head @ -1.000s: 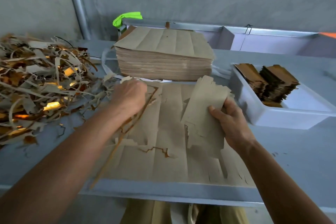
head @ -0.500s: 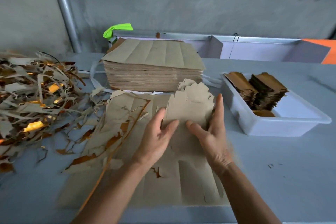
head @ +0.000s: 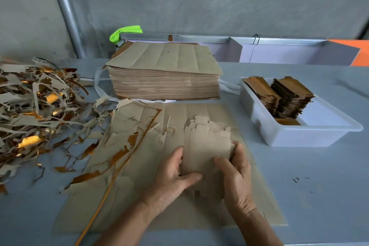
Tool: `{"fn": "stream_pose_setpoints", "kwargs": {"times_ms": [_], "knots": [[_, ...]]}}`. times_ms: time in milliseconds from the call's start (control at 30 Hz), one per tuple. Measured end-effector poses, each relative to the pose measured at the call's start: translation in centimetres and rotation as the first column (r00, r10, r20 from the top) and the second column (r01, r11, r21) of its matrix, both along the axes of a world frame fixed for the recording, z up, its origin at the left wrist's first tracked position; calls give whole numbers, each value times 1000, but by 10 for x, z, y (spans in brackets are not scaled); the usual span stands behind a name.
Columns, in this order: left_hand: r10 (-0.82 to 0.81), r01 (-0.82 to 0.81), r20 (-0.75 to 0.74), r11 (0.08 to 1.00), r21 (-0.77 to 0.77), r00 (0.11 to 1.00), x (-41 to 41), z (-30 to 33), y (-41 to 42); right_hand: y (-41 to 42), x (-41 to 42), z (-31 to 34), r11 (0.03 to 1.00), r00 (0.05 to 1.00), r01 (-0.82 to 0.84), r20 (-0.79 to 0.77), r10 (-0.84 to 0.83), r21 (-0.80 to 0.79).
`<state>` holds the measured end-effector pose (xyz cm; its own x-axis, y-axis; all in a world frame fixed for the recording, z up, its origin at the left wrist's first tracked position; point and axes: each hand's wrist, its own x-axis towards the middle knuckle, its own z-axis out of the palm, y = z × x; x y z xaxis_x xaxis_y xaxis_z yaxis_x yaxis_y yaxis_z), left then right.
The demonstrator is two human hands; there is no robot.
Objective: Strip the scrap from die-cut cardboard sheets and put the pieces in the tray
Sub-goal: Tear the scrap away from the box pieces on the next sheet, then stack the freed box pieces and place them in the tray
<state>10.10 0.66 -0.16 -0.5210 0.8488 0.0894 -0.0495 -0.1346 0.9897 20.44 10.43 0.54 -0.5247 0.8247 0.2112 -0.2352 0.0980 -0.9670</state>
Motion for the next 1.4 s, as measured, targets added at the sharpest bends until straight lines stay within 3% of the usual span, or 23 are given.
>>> {"fn": "stream_pose_setpoints", "kwargs": {"times_ms": [100,167,233,267,333,400,467,533,600,633,700,767,800,867,967,1067,1133,1200,1333,1400], "knots": [[32,-33,-45,999,-32,998,3,6,4,-1,-3,1,999,999,28,16,-28,26],[116,-126,-186,991,-44,976,3,12,8,0,-3,5,1000,999,10,40,-10,-2],[211,-232,-400,973,-5,892,3,19,10,7,0,12,994,1000,-4,23,6,-111],[272,-300,-560,953,44,782,1,21,10,11,4,18,978,1000,-1,3,2,-210],[367,-363,-848,904,228,382,-3,25,11,22,14,31,910,998,-62,-42,49,-410],[390,-273,-921,886,375,-1,-5,22,13,34,24,43,834,985,-169,-63,160,-526],[353,-219,-915,894,391,-194,-4,15,15,40,28,49,810,965,-225,-10,261,-542],[288,-232,-927,911,342,-238,-3,10,17,43,26,46,839,959,-167,113,260,-518],[262,-238,-946,923,303,-190,-3,5,18,44,23,37,859,963,-77,185,195,-506],[256,-254,-960,927,276,-111,-5,2,18,46,22,30,869,969,-49,189,161,-492],[280,-346,-939,917,199,202,-8,2,14,48,24,25,913,981,-29,164,105,-406],[371,-474,-691,879,47,620,-14,12,9,49,25,21,951,988,-51,126,94,-306],[414,-489,-484,871,-34,771,-18,19,10,49,24,21,963,989,-68,111,100,-259],[397,-411,-116,899,-151,910,-27,31,18,49,22,21,978,988,-114,87,131,-177],[335,-298,190,933,-200,923,-30,34,32,49,19,20,979,974,-197,103,202,-53],[352,-305,268,931,-202,897,-22,25,36,50,20,13,981,964,-174,219,152,87],[366,-334,231,928,-167,902,-19,18,37,49,19,6,974,952,-146,292,91,173],[406,-390,105,909,-146,908,-14,13,39,48,17,0,974,949,-96,315,27,206],[492,-494,-44,865,-88,869,-5,11,46,33,8,3,995,974,11,226,-35,103],[496,-504,-130,863,-31,858,-3,9,46,26,-1,7,988,963,132,228,-147,81]]}}
